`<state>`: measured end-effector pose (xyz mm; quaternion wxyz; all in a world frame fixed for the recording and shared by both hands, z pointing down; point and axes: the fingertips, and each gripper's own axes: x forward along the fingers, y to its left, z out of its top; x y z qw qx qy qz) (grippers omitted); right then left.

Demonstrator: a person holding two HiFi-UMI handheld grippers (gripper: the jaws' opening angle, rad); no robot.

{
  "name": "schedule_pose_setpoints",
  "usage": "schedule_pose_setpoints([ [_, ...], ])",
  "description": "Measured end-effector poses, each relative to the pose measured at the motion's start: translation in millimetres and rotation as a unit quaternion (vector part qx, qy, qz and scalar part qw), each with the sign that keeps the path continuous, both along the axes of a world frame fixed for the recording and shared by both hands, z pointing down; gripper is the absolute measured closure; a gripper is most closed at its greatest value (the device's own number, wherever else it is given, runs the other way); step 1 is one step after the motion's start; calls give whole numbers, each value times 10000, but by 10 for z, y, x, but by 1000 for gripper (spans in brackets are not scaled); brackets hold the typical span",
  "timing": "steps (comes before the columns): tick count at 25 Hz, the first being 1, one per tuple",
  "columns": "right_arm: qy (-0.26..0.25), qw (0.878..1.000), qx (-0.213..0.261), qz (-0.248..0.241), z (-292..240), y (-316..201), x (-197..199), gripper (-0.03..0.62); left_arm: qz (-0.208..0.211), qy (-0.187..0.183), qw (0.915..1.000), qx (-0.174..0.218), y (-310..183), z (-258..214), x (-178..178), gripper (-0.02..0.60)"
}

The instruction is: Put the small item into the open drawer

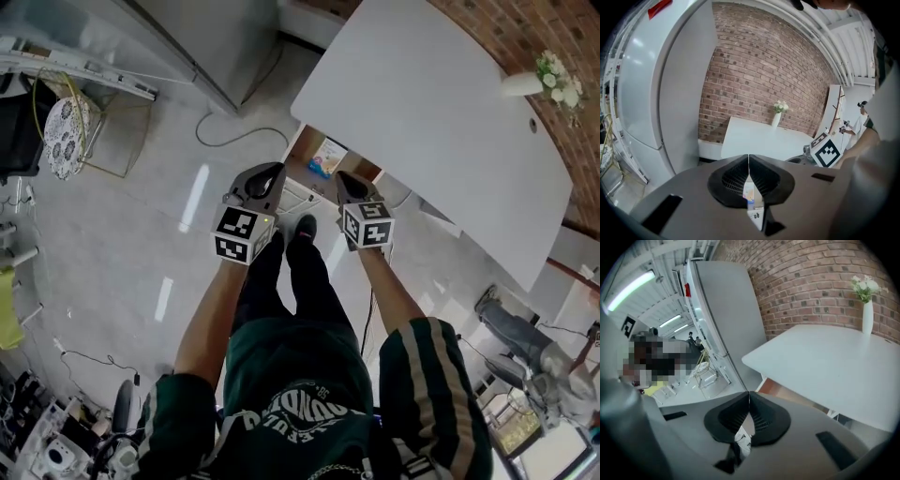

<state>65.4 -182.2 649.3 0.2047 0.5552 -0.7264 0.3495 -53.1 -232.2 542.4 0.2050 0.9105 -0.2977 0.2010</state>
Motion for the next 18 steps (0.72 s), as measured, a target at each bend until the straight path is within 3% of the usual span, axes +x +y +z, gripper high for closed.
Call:
schedule_pose_setpoints([
  [6,-187,9974,699,-15,-651,-229,22,568,-133,152,9993,308,-177,-430,84,561],
  [18,-148,9807,1923,311,-2028,-625,487,569,-124,287,9942,1033,-365,-1330,314,561],
])
